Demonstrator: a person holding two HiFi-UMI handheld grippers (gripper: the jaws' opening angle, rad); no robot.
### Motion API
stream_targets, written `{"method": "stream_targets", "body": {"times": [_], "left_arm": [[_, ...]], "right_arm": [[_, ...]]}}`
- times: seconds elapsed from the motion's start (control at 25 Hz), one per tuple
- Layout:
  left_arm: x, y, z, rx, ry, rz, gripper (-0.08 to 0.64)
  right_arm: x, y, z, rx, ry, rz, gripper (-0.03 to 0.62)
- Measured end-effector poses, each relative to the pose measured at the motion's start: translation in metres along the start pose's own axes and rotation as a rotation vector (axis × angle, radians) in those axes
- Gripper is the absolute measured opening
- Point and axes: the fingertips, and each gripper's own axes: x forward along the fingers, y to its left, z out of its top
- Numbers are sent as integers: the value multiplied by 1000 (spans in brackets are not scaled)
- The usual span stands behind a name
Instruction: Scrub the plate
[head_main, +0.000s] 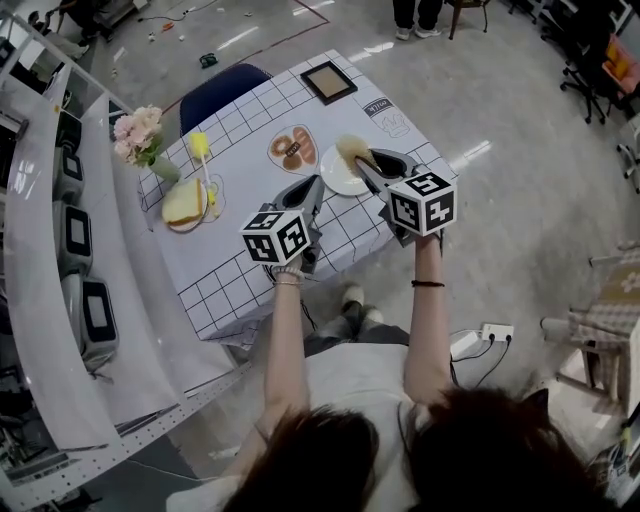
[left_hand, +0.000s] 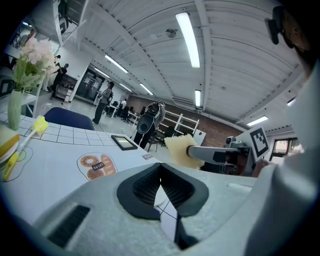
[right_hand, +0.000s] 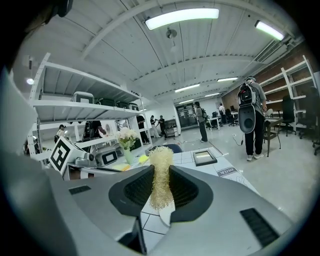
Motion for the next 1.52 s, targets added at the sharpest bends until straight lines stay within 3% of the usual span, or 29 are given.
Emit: {"method": "stream_targets", "body": {"times": [0.52,0.92,1.2,1.52], "left_arm": [[12,19,1,-24,11,-1,11],[29,41,14,-110,-46,104,11],[34,52,7,-139,-48,175,11],[33,62,-1,-180,-54,238,11]], "right_arm": [[31,-13,-11,6,57,7,80],[59,-34,-1,-63,141,114,80],[81,-40,-18,-168,263,198,80],[100,-39,-30,-212,333,288,80]]}}
